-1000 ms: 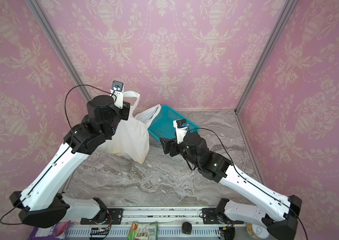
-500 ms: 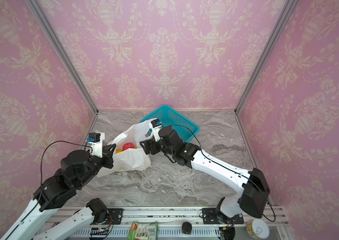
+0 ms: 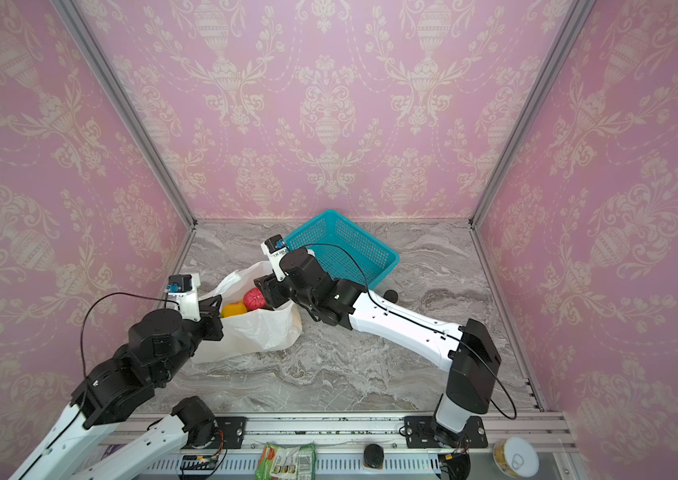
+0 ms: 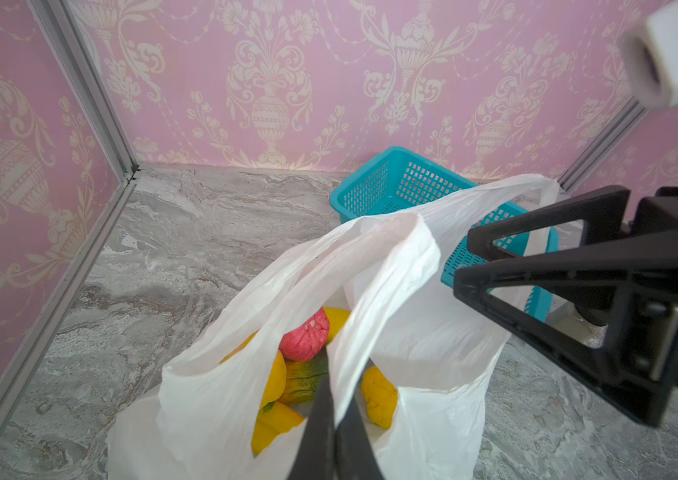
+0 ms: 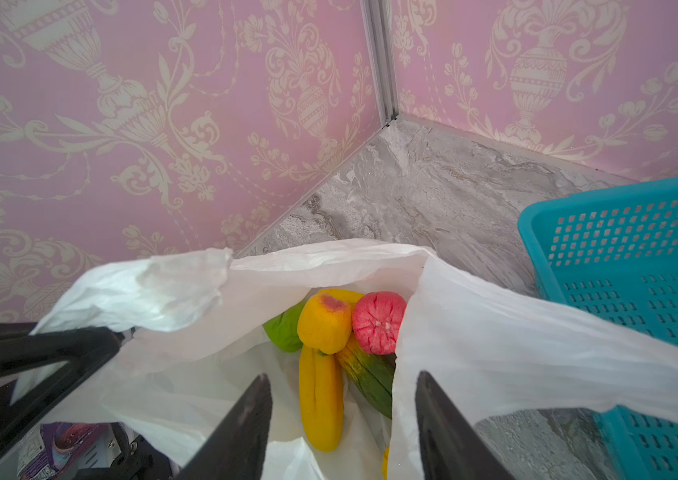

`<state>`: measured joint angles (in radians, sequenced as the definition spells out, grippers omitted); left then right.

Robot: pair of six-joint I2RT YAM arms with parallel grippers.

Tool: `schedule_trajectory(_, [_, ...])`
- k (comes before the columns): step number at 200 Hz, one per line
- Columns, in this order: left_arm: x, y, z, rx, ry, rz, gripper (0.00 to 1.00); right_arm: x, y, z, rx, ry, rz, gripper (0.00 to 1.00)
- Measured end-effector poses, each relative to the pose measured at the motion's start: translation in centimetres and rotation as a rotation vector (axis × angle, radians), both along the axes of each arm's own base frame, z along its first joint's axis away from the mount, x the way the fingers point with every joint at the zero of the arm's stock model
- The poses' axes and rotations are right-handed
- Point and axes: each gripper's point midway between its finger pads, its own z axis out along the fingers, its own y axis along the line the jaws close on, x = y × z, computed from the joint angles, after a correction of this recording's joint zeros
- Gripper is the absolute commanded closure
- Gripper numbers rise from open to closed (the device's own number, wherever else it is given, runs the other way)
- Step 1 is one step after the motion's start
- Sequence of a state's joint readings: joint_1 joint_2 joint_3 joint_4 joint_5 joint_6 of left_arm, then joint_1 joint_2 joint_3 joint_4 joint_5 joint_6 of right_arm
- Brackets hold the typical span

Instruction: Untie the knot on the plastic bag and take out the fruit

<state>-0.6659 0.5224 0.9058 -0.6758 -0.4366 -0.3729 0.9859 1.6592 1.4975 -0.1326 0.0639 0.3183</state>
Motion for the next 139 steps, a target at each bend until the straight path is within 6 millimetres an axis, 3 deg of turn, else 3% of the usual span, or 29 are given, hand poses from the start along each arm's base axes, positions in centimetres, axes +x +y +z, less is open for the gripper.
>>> schedule_trajectory(30, [-1.3,1.0,1.5,-0.065,-0.079,0.001,1.0,1.5,1.8,-1.9,-0.024,0.036,-0.016,0.5])
schedule_trajectory(56, [-1.4,1.5,0.8,-0.065,-0.088,0.023,1.0,2.1,3.4,-8.0,-0.122,0.112,-0.018,0.42])
schedule_trajectory(72, [-1.1,1.8,-0.2,-0.049,-0.074,0.051,1.0,0.7,2.6,-12.1,-0.205,0.158,-0.03,0.32])
schedule_trajectory(96, [-1.0,2.6,-2.3,-0.042,-0.058,0.104,1.0,-4.0,1.2,-16.1,-0.298,0.191,0.01,0.27])
schedule_trajectory(110, [-1.2,3.1,-3.6,-0.048,-0.051,0.128,0.72,-7.0,0.6,-17.5,-0.319,0.207,0.048,0.25])
schedule_trajectory(120, [-1.3,3.5,-4.3,-0.055,-0.049,0.142,0.58,-8.6,0.7,-18.1,-0.328,0.209,0.075,0.24])
schedule_trajectory(139, [-1.6,4.2,-4.5,-0.076,-0.055,0.179,0.24,-10.5,1.4,-18.4,-0.325,0.205,0.109,0.22])
